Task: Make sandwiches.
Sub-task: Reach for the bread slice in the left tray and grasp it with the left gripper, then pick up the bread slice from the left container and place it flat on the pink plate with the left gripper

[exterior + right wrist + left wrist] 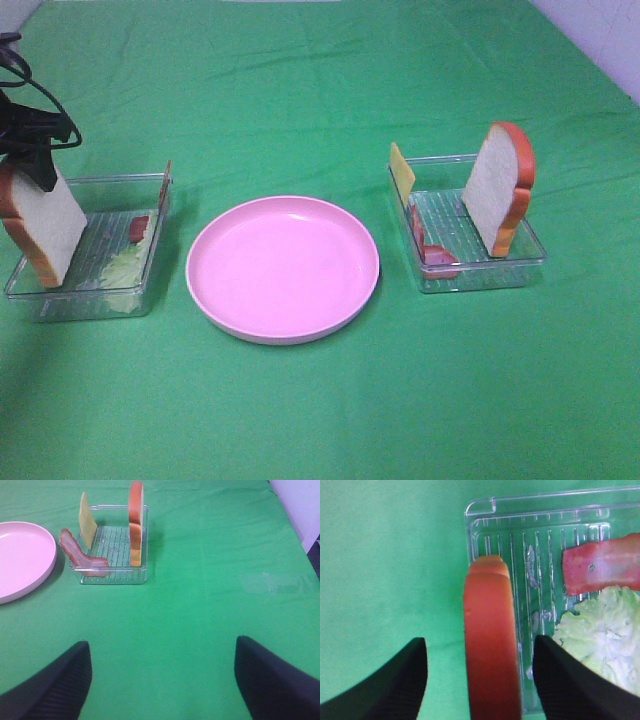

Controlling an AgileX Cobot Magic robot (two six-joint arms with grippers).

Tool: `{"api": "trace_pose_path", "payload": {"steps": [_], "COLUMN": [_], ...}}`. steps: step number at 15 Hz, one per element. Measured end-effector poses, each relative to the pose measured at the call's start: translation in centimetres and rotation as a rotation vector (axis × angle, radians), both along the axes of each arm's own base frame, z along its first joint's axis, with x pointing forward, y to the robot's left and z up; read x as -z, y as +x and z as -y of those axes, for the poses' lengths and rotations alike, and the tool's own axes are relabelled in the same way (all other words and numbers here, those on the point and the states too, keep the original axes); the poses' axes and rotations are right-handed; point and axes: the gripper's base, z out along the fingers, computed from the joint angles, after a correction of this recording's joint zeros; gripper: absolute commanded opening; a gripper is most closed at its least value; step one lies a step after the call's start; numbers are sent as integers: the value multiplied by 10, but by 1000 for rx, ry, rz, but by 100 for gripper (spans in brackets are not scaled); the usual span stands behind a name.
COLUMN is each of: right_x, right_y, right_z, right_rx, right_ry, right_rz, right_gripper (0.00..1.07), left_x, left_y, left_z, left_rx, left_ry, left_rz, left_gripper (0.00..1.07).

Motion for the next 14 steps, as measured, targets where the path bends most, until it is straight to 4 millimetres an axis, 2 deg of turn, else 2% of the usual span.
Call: {"api": "trace_pose_path", "payload": {"steps": [4,6,7,11,13,14], "right_x": [0,0,0,0,0,0], "right_y": [0,0,0,0,0,0], "right_z": [0,0,0,0,0,0], "right_rx": [0,0,0,0,0,0], "right_ry": [0,0,0,0,0,0], "right_rz": [0,0,0,0,0,0], "right_gripper": [75,75,75,75,75,75], "left_x": [0,0,0,-1,-9,-34], "left_y": [1,1,1,-1,-4,-12], "left_z": [2,4,5,6,6,7], "left_rx": [-12,-24,-33,-36,-32,-27], "left_ry": [-23,-51,-70,-82,-84,-87], "left_rz": [6,6,9,-11,-14,28], "left_gripper": [27,13,0,0,0,0]}}
